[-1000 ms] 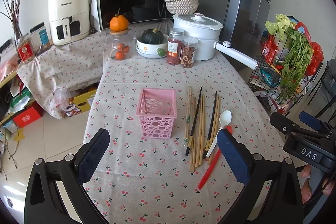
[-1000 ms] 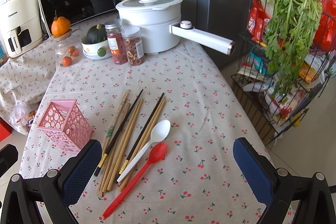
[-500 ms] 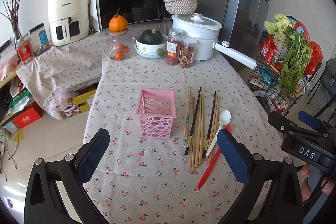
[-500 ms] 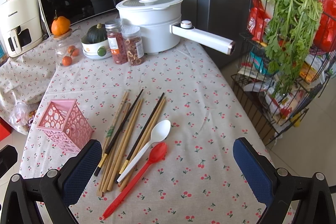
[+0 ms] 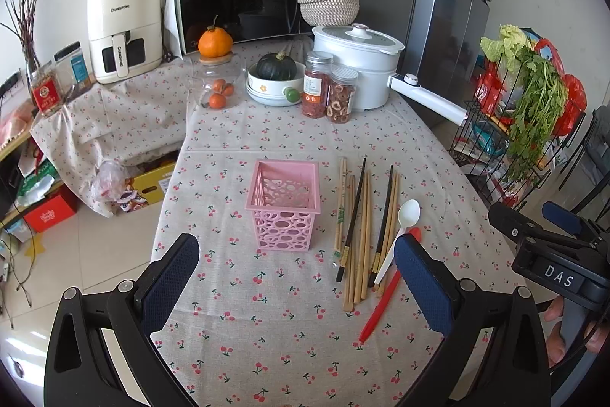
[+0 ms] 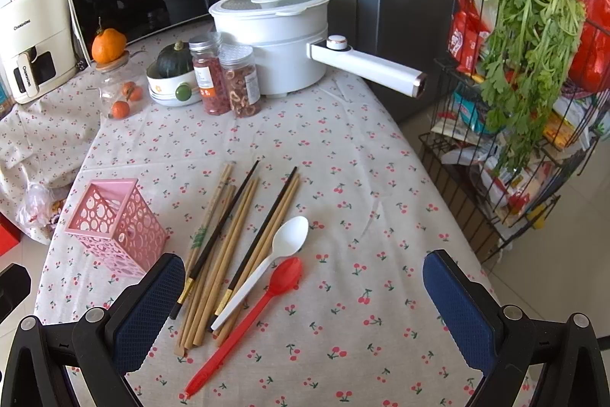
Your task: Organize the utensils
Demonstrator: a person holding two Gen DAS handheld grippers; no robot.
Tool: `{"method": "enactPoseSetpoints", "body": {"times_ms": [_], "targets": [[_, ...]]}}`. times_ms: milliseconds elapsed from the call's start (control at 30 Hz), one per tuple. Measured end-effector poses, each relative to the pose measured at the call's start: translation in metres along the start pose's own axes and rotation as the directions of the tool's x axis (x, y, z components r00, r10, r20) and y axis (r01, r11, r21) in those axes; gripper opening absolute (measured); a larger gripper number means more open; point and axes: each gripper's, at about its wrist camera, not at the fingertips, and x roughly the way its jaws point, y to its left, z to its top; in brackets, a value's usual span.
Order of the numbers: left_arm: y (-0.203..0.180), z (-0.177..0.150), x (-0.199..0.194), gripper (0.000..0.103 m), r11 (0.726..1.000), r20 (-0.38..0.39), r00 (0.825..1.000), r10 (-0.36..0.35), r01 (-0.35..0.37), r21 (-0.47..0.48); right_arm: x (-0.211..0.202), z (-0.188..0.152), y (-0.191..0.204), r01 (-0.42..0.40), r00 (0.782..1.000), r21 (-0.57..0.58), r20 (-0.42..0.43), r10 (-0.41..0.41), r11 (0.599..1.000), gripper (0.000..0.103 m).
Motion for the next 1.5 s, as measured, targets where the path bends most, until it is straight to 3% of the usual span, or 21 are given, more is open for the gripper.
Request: {"method": "enactPoseSetpoints", "body": {"times_ms": [700,933,1133,1300,1367,1500], "targets": [[-0.002,0.003,0.000,0.103,1.000,0.012,1.000,0.003,-0.003,0.027,0.011,-0.001,-0.008,-0.017,0.999,0.014,-0.040,0.018,1.000,0.103],[-0.017,0.007,0.023,0.103,0.987,-0.097,0.990,-0.097,0.109,0.117,0.040,0.001,-0.040,-0.017,0.993,0.105,-0.113,0.029,0.994,0.102],[-0.047,0.013,0.055,0.102,0.965,-0.186,0.962,-0.200,0.227,0.132,0.072,0.000,-0.074,-0.033,0.979,0.211,-0.190,0.074,0.977,0.102],[-0.091,0.019,0.102,0.078,0.932,-0.317,0.909,-0.271,0.329,0.148,0.084,-0.002,-0.098,-0.037,0.973,0.268,-0.209,0.096,0.963,0.098],[-0.110,0.022,0.124,0.074,0.922,-0.357,0.892,-0.276,0.350,0.163,0.091,-0.004,-0.106,-0.024,0.967,0.290,-0.237,0.096,0.957,0.096],[-0.143,0.028,0.166,0.068,0.915,-0.397,0.891,-0.221,0.330,0.232,0.102,-0.007,-0.121,-0.004,0.957,0.325,-0.273,0.097,0.946,0.096]]}}
